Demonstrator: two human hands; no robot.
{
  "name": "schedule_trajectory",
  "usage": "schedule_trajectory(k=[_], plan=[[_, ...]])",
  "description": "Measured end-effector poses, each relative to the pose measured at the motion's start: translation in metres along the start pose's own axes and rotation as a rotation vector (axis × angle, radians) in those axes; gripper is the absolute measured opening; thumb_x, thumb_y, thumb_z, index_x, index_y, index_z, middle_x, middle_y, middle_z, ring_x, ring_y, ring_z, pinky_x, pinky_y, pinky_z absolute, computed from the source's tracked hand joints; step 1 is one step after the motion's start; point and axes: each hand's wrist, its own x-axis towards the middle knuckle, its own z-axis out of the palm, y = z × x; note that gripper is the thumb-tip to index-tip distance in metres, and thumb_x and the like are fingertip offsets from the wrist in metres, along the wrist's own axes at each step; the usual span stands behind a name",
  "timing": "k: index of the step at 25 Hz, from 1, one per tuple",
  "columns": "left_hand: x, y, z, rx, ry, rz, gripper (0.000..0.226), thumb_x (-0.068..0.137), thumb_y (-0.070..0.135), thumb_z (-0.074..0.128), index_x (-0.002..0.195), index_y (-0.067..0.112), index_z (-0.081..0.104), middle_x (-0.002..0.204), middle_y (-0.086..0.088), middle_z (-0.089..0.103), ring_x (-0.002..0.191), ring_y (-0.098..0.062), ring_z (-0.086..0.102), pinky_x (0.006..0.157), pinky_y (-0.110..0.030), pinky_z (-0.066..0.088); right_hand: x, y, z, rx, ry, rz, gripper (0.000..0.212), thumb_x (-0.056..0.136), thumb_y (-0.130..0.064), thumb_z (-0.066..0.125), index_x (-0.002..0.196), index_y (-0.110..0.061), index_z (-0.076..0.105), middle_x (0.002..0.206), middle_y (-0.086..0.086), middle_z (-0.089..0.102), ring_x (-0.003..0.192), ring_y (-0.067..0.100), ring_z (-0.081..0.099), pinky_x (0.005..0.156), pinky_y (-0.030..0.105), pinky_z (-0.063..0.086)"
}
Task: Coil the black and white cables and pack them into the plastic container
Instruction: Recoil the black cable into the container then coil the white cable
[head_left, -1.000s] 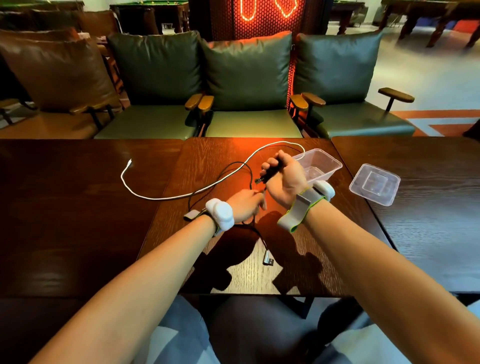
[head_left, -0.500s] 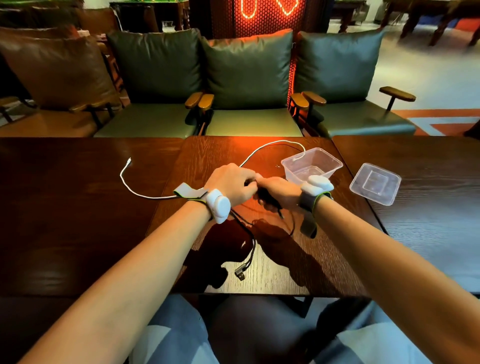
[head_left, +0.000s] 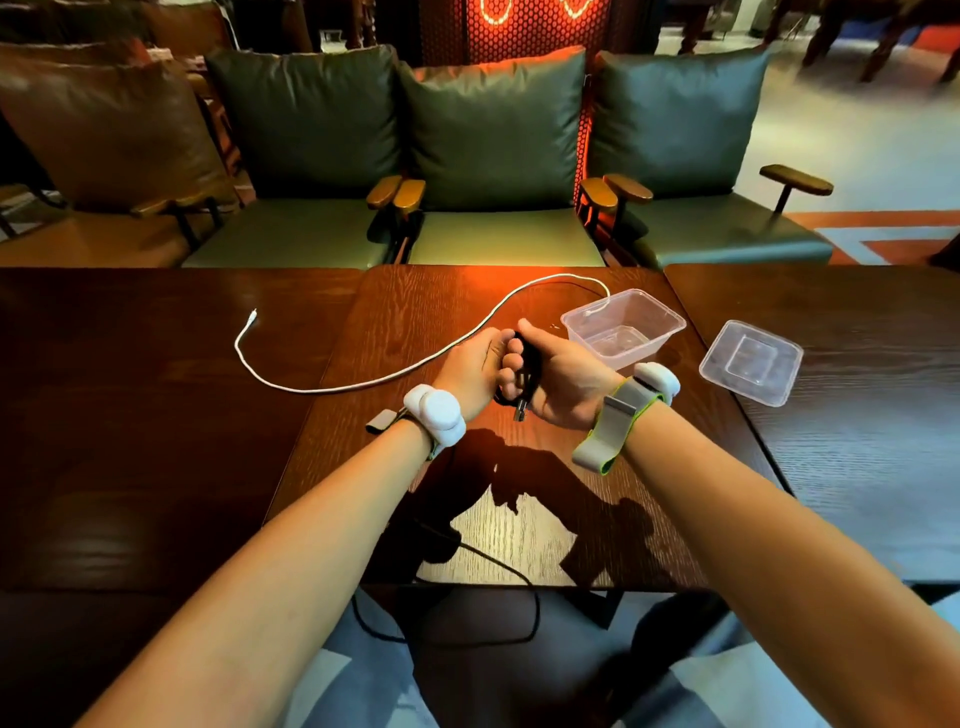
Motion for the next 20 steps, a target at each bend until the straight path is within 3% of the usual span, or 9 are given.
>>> schedule_trajectory(k=[3, 5, 7, 9, 10, 12, 14, 17, 20], plan=[[0.006, -0.005, 0.0, -0.007, -0.01, -0.056, 0.035, 0.107, 0.03, 0.042, 0.087, 0.012, 0.064, 0.078, -0.003, 0.064, 0.067, -0.013, 0.055, 0.07, -0.04, 0.049, 0.0, 0.001, 0.004, 0.009, 0.061, 0.007, 0.043, 0.104, -0.042, 0.038, 0.07, -0.017, 0.044, 0.052, -0.004, 0.041, 0.053, 0.014, 0.045, 0.057, 0.023, 0.042], [0.006, -0.006, 0.002, -0.064, 0.06, -0.084, 0.038, 0.107, 0.035, 0.04, 0.089, 0.014, 0.066, 0.074, 0.0, 0.064, 0.064, -0.012, 0.055, 0.063, -0.034, 0.048, 0.004, 0.001, 0.008, 0.202, 0.036, -0.019, 0.042, 0.104, -0.042, 0.035, 0.07, -0.018, 0.043, 0.051, -0.007, 0.038, 0.051, 0.01, 0.04, 0.057, 0.021, 0.034], [0.007, -0.01, 0.004, -0.001, 0.072, -0.17, 0.046, 0.107, 0.039, 0.036, 0.075, 0.017, 0.062, 0.057, 0.006, 0.058, 0.049, -0.007, 0.05, 0.052, -0.03, 0.039, 0.01, -0.003, 0.01, 0.432, 0.064, -0.132, 0.041, 0.105, -0.035, 0.034, 0.069, -0.017, 0.044, 0.052, -0.006, 0.038, 0.054, 0.01, 0.036, 0.059, 0.022, 0.032], [-0.002, -0.02, 0.009, -0.013, -0.112, -0.312, 0.049, 0.107, 0.039, 0.035, 0.068, 0.018, 0.057, 0.047, 0.005, 0.049, 0.037, -0.008, 0.041, 0.047, -0.026, 0.029, 0.02, -0.014, 0.01, 0.577, 0.189, -0.289, 0.037, 0.105, -0.02, 0.035, 0.069, -0.015, 0.042, 0.049, -0.004, 0.04, 0.055, 0.012, 0.037, 0.061, 0.025, 0.034], [-0.01, -0.023, 0.01, -0.047, -0.228, -0.326, 0.048, 0.107, 0.038, 0.035, 0.069, 0.019, 0.058, 0.046, 0.007, 0.046, 0.035, -0.007, 0.037, 0.046, -0.023, 0.027, 0.024, -0.019, 0.01, 0.528, 0.303, -0.366, 0.034, 0.103, -0.014, 0.036, 0.069, -0.014, 0.041, 0.049, -0.002, 0.042, 0.055, 0.013, 0.039, 0.06, 0.025, 0.035], [-0.02, -0.021, 0.006, 0.097, -0.378, -0.129, 0.044, 0.107, 0.037, 0.038, 0.07, 0.023, 0.059, 0.046, 0.011, 0.048, 0.04, -0.003, 0.042, 0.049, -0.025, 0.031, 0.028, -0.019, 0.006, 0.153, 0.571, -0.483, 0.028, 0.101, -0.011, 0.042, 0.073, -0.016, 0.04, 0.058, 0.001, 0.042, 0.056, 0.013, 0.043, 0.053, 0.023, 0.036], [-0.015, -0.009, -0.002, 0.421, -0.414, 0.126, 0.039, 0.104, 0.039, 0.044, 0.07, 0.028, 0.058, 0.059, 0.013, 0.059, 0.059, -0.004, 0.058, 0.062, -0.03, 0.04, 0.029, -0.009, -0.003, -0.349, 0.688, -0.476, 0.025, 0.101, -0.024, 0.048, 0.078, -0.018, 0.039, 0.065, 0.003, 0.041, 0.056, 0.014, 0.044, 0.051, 0.029, 0.038], [0.004, 0.011, -0.017, 0.84, -0.379, 0.245, 0.031, 0.1, 0.047, 0.049, 0.086, 0.023, 0.063, 0.088, -0.004, 0.071, 0.087, -0.03, 0.066, 0.07, -0.037, 0.048, 0.018, 0.005, -0.019, -0.801, 0.519, -0.247, 0.044, 0.101, -0.053, 0.035, 0.078, -0.016, 0.043, 0.065, 0.003, 0.042, 0.06, 0.018, 0.045, 0.062, 0.036, 0.044], [0.014, 0.016, -0.032, 1.123, -0.356, 0.367, 0.036, 0.097, 0.051, 0.048, 0.096, 0.017, 0.06, 0.097, -0.006, 0.068, 0.092, -0.034, 0.065, 0.066, -0.038, 0.047, 0.004, 0.008, -0.022, -1.013, 0.254, -0.008, 0.059, 0.099, -0.063, 0.018, 0.065, -0.02, 0.04, 0.058, -0.002, 0.036, 0.052, 0.013, 0.033, 0.055, 0.03, 0.031]])
